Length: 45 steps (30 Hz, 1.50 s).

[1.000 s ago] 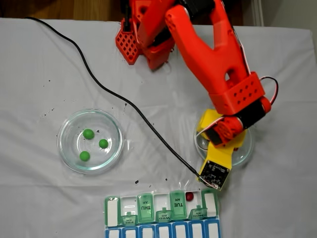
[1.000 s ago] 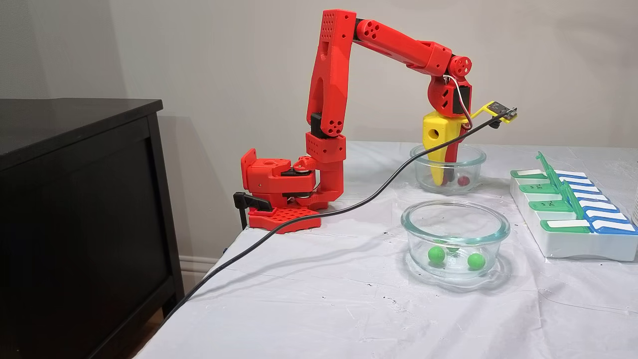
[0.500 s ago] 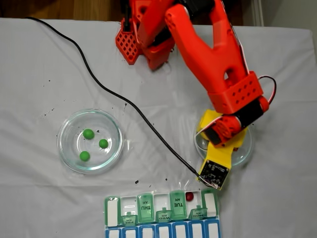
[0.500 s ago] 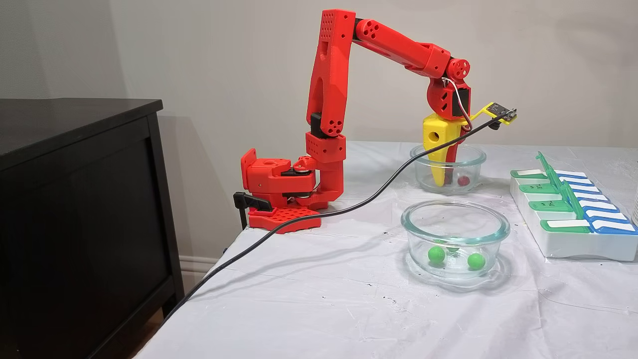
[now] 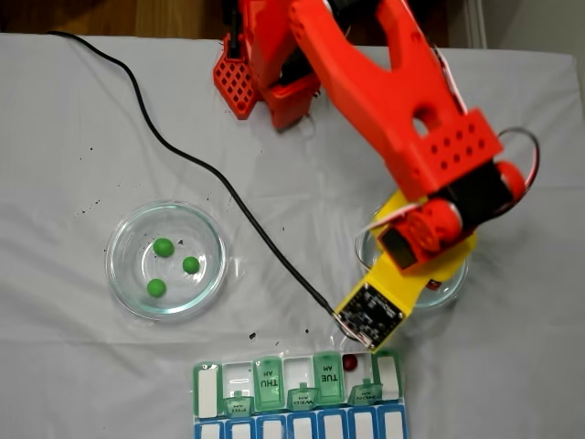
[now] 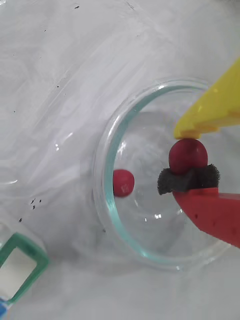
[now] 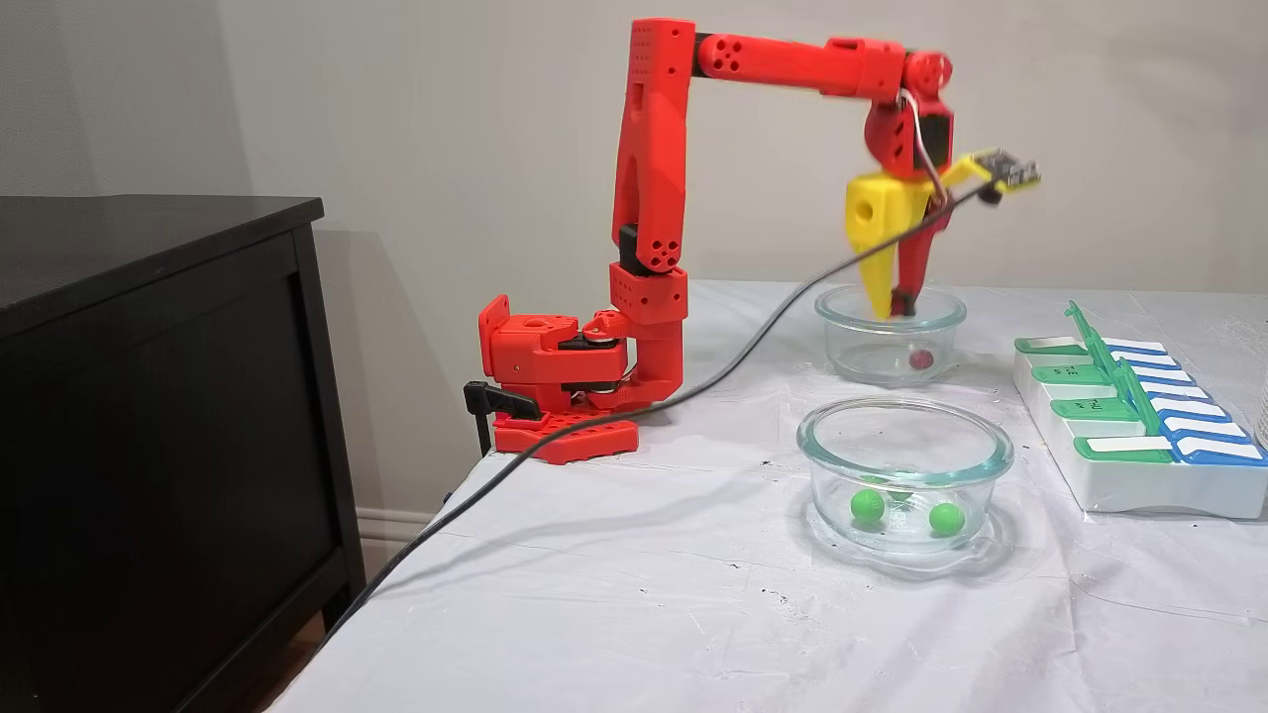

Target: Sort medicines into box.

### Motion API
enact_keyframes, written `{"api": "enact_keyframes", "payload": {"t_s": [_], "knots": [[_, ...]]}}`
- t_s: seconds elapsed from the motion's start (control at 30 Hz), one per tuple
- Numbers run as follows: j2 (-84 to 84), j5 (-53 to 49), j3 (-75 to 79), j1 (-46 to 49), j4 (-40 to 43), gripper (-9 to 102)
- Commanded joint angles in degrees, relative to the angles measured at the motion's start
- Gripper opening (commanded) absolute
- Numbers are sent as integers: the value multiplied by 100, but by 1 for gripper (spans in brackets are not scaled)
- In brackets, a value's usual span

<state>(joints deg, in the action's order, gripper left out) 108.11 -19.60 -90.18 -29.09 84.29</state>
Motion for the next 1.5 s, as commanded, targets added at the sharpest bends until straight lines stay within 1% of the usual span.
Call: {"api": "enact_keyframes", "payload": {"t_s": [0.0,0.13,0.37,0.43,0.5,0.6,0.7,1.03,1.13,1.37,1.47], "knots": [[835,413,738,290,88,0],[800,501,694,773,-185,0],[879,167,-88,1380,-984,0],[870,18,-308,1635,-1274,0],[844,-97,-536,1898,-1731,0],[554,-176,-536,2224,-2162,0],[387,-237,-431,2461,-2373,0],[290,-264,-606,2452,-2830,0],[246,-466,-791,2391,-3059,0],[211,-791,-729,2268,-2435,0],[97,-738,-756,2303,-2654,0]]}}
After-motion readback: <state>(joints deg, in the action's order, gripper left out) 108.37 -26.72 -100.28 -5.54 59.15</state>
